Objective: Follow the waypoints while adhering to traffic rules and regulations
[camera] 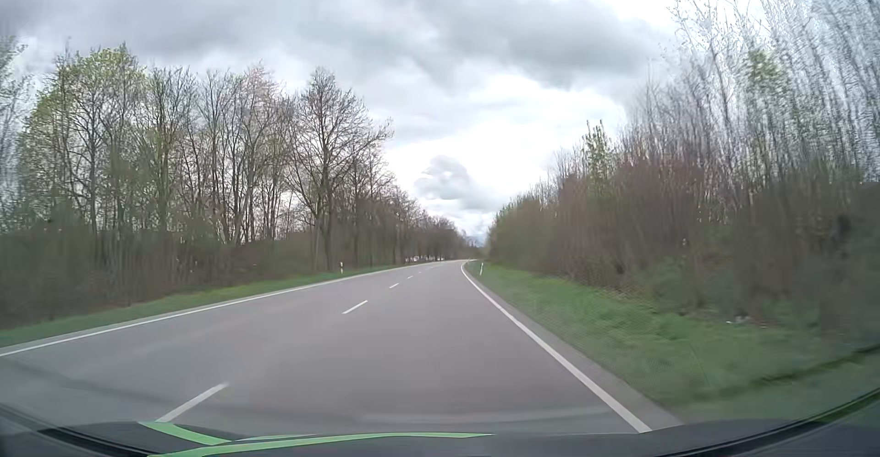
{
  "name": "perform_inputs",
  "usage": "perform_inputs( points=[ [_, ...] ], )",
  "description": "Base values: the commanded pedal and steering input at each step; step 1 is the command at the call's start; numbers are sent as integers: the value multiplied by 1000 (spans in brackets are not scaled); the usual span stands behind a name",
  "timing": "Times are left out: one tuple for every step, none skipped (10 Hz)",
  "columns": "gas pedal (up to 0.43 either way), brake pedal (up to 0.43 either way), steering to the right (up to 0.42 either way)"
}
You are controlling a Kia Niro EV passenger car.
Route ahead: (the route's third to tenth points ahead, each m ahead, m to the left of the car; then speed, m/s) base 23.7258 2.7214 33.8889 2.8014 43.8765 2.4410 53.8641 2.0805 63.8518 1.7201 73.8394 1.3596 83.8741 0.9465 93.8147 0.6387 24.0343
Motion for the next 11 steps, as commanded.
perform_inputs(
  points=[
    [209, 0, 4],
    [209, 0, 4],
    [209, 0, 3],
    [209, 0, 3],
    [209, 0, 3],
    [209, 0, 3],
    [209, 0, 3],
    [209, 0, 3],
    [209, 0, 3],
    [209, 0, 3],
    [209, 0, 3]
  ],
)
